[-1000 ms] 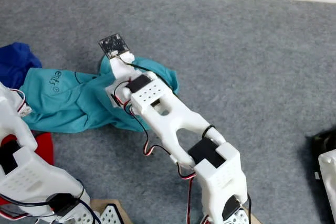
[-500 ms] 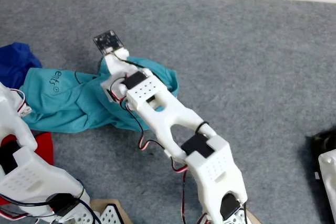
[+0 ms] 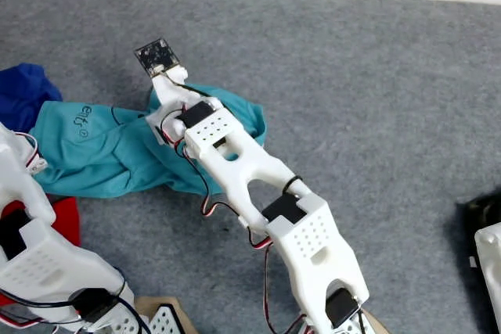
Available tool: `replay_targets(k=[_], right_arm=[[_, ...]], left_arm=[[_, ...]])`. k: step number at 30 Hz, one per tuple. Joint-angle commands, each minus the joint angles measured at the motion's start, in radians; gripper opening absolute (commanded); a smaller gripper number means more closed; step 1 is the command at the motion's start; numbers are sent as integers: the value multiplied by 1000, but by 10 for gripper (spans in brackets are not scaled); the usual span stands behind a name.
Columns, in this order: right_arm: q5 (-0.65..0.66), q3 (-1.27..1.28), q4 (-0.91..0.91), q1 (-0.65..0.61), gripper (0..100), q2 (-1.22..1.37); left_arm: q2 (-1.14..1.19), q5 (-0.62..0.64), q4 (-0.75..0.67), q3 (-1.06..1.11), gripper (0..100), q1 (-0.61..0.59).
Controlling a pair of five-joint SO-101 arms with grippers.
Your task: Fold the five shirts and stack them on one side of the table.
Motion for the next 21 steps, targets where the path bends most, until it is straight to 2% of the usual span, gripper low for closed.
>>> replay_targets(k=[1,4,10,18,21], right_arm=[[14,-53,-16,21,84,-22],[14,-53,-19,24,29,-22],[87,-48,-13,25,14,-28],[84,-85,186,124,8,-150],[83,-77,239,163,8,-240]], left_arm=[[-5,-11,-18,-27,9,-2],[-4,-11,-18,-27,9,-2],[-4,-11,-18,-25,9,-1],[-15,-2,-20,-39,9,96],[-7,78,-20,-81,9,116]])
